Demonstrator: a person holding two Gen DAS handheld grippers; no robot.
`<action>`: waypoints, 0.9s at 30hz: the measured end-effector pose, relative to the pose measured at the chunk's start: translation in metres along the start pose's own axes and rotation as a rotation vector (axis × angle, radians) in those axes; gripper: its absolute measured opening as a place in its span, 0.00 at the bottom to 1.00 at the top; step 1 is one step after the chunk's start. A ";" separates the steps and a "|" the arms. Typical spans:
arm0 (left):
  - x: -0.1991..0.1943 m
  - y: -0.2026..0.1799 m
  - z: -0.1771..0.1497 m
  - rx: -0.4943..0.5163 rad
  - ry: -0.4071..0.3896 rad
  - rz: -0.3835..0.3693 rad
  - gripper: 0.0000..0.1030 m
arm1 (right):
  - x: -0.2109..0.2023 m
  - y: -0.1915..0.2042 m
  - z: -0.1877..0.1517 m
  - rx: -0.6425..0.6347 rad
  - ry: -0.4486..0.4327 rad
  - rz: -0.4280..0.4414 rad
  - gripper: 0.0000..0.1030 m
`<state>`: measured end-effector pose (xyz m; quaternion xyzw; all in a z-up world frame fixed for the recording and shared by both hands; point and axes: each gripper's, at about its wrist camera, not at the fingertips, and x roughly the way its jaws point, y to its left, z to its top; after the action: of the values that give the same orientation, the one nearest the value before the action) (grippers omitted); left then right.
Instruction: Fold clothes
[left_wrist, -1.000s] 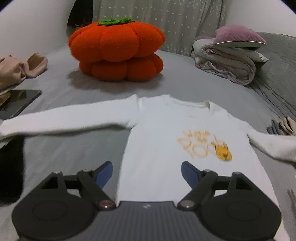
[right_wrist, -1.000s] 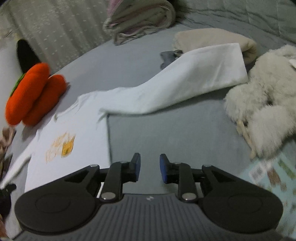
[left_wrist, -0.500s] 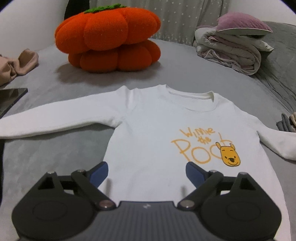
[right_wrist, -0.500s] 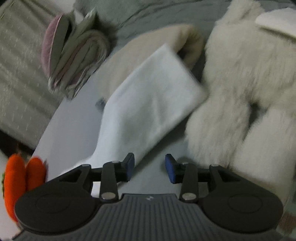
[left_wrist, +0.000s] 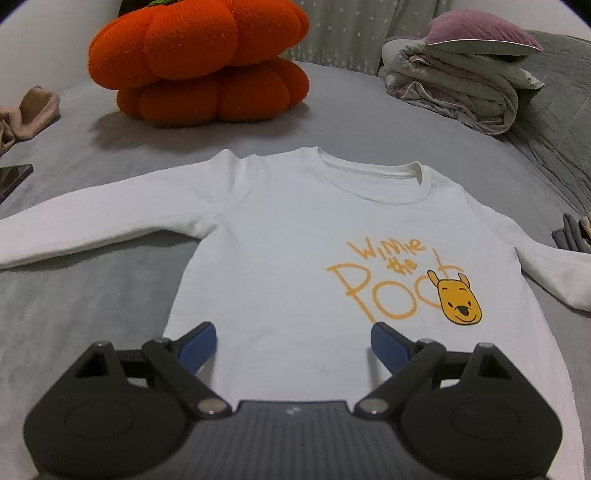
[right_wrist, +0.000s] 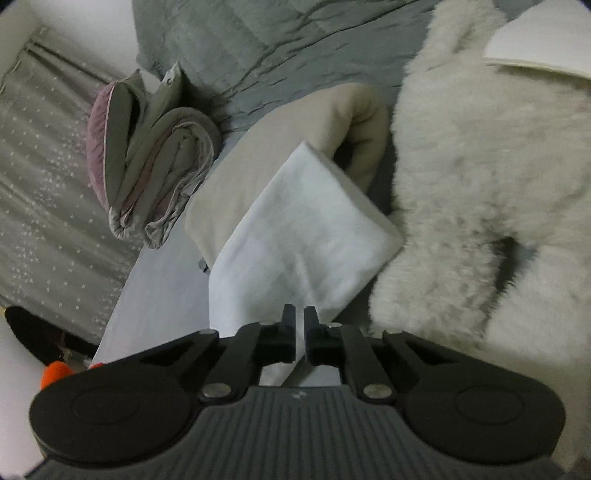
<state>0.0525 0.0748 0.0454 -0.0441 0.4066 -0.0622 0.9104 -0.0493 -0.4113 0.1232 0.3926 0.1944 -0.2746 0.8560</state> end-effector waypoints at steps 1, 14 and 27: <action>0.000 0.000 0.000 0.000 -0.001 -0.004 0.89 | -0.003 0.002 0.002 -0.029 -0.019 -0.016 0.09; 0.001 0.000 -0.002 0.002 0.019 -0.020 0.89 | 0.011 -0.011 0.016 -0.276 -0.004 -0.069 0.54; 0.002 0.005 0.001 -0.017 0.034 -0.041 0.89 | -0.060 0.015 0.037 -0.241 -0.109 0.041 0.04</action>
<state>0.0546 0.0792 0.0442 -0.0590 0.4214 -0.0781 0.9016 -0.0821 -0.4132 0.1870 0.2753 0.1712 -0.2524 0.9117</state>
